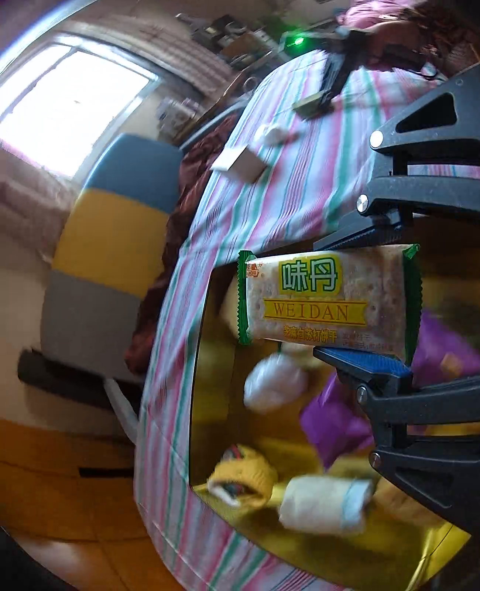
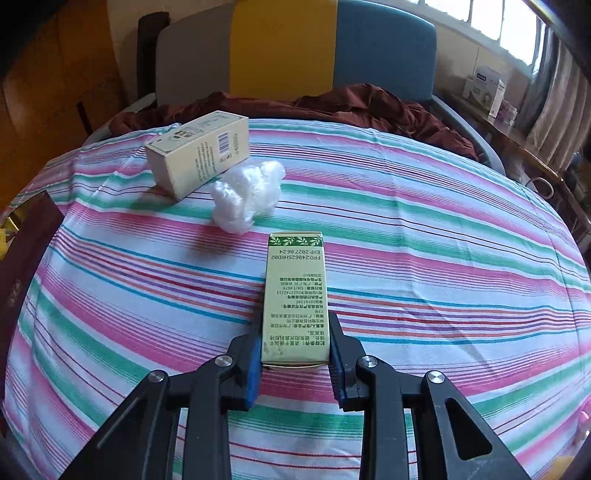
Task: Organize objects
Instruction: 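Carry the green box in the right tool while the left tool carries the cracker packet to the tray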
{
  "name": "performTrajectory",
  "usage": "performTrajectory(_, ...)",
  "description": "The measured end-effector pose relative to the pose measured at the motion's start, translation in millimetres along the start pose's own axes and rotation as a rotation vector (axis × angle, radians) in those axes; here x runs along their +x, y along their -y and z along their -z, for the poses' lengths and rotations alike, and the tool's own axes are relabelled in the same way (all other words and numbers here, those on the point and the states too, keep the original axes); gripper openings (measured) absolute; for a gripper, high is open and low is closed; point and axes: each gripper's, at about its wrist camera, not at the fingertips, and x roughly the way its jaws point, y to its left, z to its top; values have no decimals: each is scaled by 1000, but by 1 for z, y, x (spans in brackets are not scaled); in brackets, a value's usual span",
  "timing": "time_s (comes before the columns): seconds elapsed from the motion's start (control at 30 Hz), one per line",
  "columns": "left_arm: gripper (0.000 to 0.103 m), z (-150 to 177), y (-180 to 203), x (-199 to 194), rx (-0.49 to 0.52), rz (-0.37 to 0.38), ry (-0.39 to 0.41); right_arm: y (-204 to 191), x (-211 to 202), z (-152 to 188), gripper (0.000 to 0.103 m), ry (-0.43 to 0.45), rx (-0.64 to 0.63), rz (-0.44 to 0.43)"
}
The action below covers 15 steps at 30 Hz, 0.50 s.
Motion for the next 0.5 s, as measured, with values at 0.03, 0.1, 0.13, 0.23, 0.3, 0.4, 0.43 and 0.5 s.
performTrajectory(0.03,49,-6,-10,2,-32,5,-8,-2,-1,1,30,2,-5,-2)
performTrajectory(0.1,49,-17,-28,9,-78,11,-37,-6,-1,1,30,9,-15,-1)
performTrajectory(0.13,49,-24,-38,15,-103,-7,-54,-8,-2,0,30,13,-24,2)
performTrajectory(0.23,49,-37,-61,25,-150,-52,-73,-18,-6,2,30,29,-58,5)
performTrajectory(0.3,49,-41,-72,26,-163,-89,-73,-23,-9,2,30,42,-76,-2)
performTrajectory(0.4,49,-45,-77,34,-123,-127,-91,-31,-13,3,30,52,-88,-23)
performTrajectory(0.43,49,-45,-80,37,-127,-131,-101,-34,-14,4,30,52,-89,-30)
performTrajectory(0.5,49,-46,-88,45,-133,-143,-123,-38,-14,5,30,51,-92,-39)
